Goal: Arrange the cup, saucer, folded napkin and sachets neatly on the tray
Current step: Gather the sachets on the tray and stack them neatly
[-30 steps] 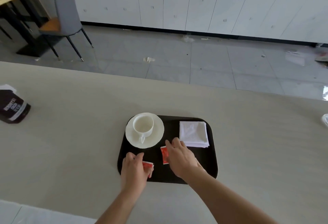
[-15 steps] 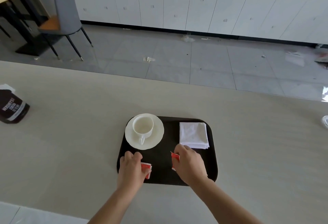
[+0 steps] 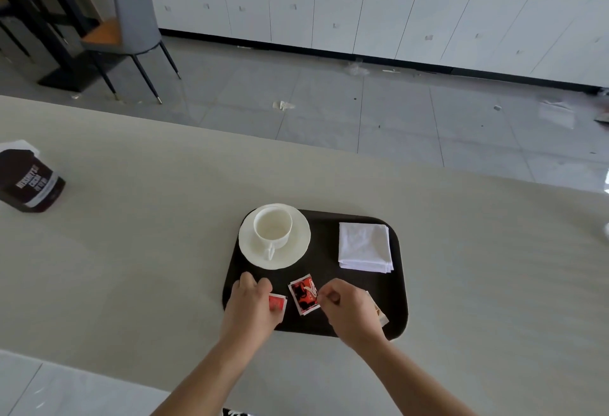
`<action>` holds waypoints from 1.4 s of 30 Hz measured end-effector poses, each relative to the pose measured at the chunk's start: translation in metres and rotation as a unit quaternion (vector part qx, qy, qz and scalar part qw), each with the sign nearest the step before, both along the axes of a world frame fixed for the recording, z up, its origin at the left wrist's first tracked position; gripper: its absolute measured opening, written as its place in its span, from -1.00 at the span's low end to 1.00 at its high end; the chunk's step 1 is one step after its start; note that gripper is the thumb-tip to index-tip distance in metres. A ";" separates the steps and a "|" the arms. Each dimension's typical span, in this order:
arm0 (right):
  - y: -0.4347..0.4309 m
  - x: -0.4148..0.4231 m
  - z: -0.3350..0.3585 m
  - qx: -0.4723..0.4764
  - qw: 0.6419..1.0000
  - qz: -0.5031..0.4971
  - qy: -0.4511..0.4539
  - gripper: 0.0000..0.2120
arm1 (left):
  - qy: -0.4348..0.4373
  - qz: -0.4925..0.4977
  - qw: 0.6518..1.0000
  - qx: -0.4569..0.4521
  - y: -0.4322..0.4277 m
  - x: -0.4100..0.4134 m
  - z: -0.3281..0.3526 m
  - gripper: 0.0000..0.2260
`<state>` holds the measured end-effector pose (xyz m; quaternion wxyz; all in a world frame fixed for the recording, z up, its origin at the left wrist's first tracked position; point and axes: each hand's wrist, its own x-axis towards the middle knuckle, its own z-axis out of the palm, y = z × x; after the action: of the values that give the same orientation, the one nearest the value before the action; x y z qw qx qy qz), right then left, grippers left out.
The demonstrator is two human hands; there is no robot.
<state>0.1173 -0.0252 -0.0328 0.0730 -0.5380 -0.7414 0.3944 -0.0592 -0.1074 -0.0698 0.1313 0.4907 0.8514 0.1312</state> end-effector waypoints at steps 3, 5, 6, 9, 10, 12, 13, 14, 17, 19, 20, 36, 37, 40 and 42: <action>-0.002 0.001 0.000 -0.001 1.000 -0.005 0.016 -0.92 | -0.041 0.030 0.998 -0.034 0.003 -0.006 0.004 -0.72; -0.003 0.001 0.002 0.001 1.000 -0.006 0.023 -0.92 | -0.075 0.034 0.995 -0.061 0.005 -0.012 0.011 -0.75; -0.004 0.001 0.003 0.000 1.000 -0.005 0.022 -0.92 | -0.093 0.035 0.993 -0.063 0.004 -0.014 0.014 -0.78; -0.004 0.002 0.003 -0.004 1.000 0.000 0.020 -0.93 | -0.154 0.057 0.986 -0.035 0.002 -0.015 0.023 -0.84; -0.004 0.002 0.003 -0.007 1.000 0.000 0.019 -0.92 | -0.176 0.066 0.982 -0.013 0.000 -0.014 0.026 -0.83; -0.005 0.001 0.006 -0.039 0.999 -0.008 0.034 -0.88 | -0.225 0.064 0.971 0.038 0.000 -0.008 0.032 -0.81; -0.005 -0.001 0.009 -0.083 0.995 -0.025 0.055 -0.83 | -0.251 0.055 0.965 0.061 0.000 -0.004 0.034 -0.80; -0.004 -0.003 0.012 -0.141 0.985 -0.049 0.082 -0.77 | -0.272 0.043 0.958 0.082 0.001 0.001 0.037 -0.79; 0.000 -0.008 0.023 -0.261 0.950 -0.105 0.136 -0.72 | -0.314 0.029 0.940 0.127 0.006 0.014 0.037 -0.77; 0.003 -0.008 0.025 -0.257 0.948 -0.124 0.144 -0.86 | -0.320 0.023 0.939 0.126 0.008 0.018 0.032 -0.76; 0.004 -0.008 0.025 -0.244 0.950 -0.132 0.144 -0.91 | -0.322 0.016 0.939 0.120 0.008 0.019 0.030 -0.74; 0.008 -0.014 0.005 0.058 0.993 0.032 -0.097 -0.87 | -0.365 0.204 0.907 0.040 0.017 0.033 0.026 -0.60; 0.008 -0.016 0.005 0.069 0.990 0.053 -0.115 -0.87 | -0.367 0.212 0.905 0.041 0.018 0.033 0.026 -0.60; 0.012 -0.023 0.005 0.058 0.987 0.057 -0.138 -0.82 | -0.370 0.227 0.900 0.045 0.021 0.033 0.027 -0.62; 0.014 -0.027 0.004 0.053 0.988 0.043 -0.136 -0.80 | -0.372 0.227 0.899 0.045 0.023 0.033 0.027 -0.63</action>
<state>0.0905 -0.0112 -0.0284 -0.0176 -0.5493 -0.7869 0.2807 -0.0257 -0.0845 -0.0425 0.3829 0.2049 0.8218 0.3688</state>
